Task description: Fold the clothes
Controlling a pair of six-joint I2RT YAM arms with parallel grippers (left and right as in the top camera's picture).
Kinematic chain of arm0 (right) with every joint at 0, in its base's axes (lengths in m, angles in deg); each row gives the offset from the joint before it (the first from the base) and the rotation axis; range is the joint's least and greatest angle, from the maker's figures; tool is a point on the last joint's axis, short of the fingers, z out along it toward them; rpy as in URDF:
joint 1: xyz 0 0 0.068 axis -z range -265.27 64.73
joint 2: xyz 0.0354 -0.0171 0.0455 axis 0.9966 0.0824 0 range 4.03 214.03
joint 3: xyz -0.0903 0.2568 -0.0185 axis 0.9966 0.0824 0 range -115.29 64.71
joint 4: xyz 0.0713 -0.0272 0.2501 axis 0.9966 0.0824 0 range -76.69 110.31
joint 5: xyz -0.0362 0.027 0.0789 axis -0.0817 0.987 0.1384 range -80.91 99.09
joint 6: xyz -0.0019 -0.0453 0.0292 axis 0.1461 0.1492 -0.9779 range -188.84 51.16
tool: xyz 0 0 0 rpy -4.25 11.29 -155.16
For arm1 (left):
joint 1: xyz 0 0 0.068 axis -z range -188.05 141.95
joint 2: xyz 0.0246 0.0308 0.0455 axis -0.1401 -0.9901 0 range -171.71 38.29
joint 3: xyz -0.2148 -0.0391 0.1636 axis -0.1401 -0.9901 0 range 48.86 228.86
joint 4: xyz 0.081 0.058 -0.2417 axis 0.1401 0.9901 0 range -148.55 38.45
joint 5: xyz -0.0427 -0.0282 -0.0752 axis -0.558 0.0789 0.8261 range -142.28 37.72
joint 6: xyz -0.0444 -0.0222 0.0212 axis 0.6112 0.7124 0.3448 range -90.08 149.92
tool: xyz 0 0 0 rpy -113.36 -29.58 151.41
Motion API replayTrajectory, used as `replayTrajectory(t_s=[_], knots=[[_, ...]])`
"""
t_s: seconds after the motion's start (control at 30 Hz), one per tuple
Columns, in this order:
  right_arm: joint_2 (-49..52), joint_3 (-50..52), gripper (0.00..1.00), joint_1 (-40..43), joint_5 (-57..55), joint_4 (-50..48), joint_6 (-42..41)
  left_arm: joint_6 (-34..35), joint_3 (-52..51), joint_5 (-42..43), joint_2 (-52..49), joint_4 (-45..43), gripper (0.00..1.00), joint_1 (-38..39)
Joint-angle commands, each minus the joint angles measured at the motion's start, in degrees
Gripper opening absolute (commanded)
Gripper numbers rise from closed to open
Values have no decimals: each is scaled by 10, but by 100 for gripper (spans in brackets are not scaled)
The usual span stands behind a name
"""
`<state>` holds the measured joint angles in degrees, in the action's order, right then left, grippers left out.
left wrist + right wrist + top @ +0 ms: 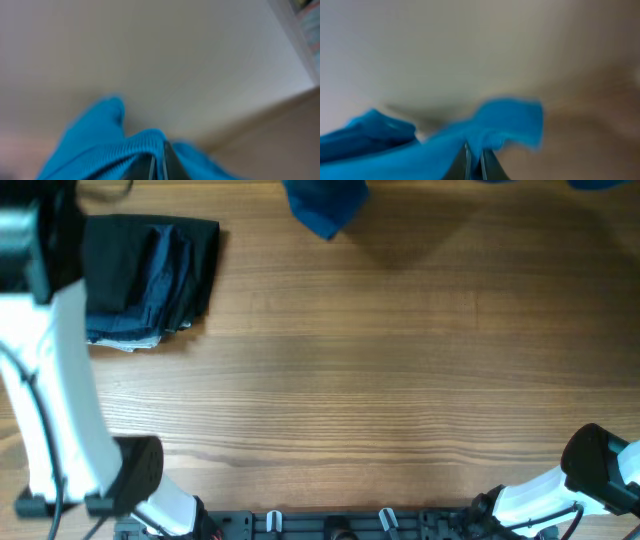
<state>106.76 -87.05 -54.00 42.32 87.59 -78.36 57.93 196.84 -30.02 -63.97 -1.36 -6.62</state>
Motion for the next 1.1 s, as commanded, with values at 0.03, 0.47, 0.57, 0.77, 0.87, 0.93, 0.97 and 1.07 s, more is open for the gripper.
replayTrajectory(t_s=[0.03, 0.47, 0.57, 0.77, 0.87, 0.93, 0.97, 1.07], knots=[[27, 5, 4, 4, -148, 128, 65, -51, -20, -108, -33, 209, 4, 12], [65, 408, 4, 4, -184, 89, 30, -36, -250, -134, -211, 287, 4, 33], [65, 490, 4, 4, -210, 73, 7, -36, -275, -134, -214, 290, 4, 33], [65, 594, 4, 4, -258, 59, -27, -36, -277, -147, -214, 352, 4, 34], [65, 631, 4, 4, -260, 47, -33, -38, -277, -148, -214, 389, 4, 41], [65, 654, 4, 4, -261, 42, -36, -49, -277, -149, -212, 394, 4, 55], [65, 665, 4, 4, -261, 39, -36, -49, -277, -149, -211, 394, 4, 64], [65, 694, 4, 4, -275, 28, -47, -49, -277, -146, -211, 394, 4, 98]])
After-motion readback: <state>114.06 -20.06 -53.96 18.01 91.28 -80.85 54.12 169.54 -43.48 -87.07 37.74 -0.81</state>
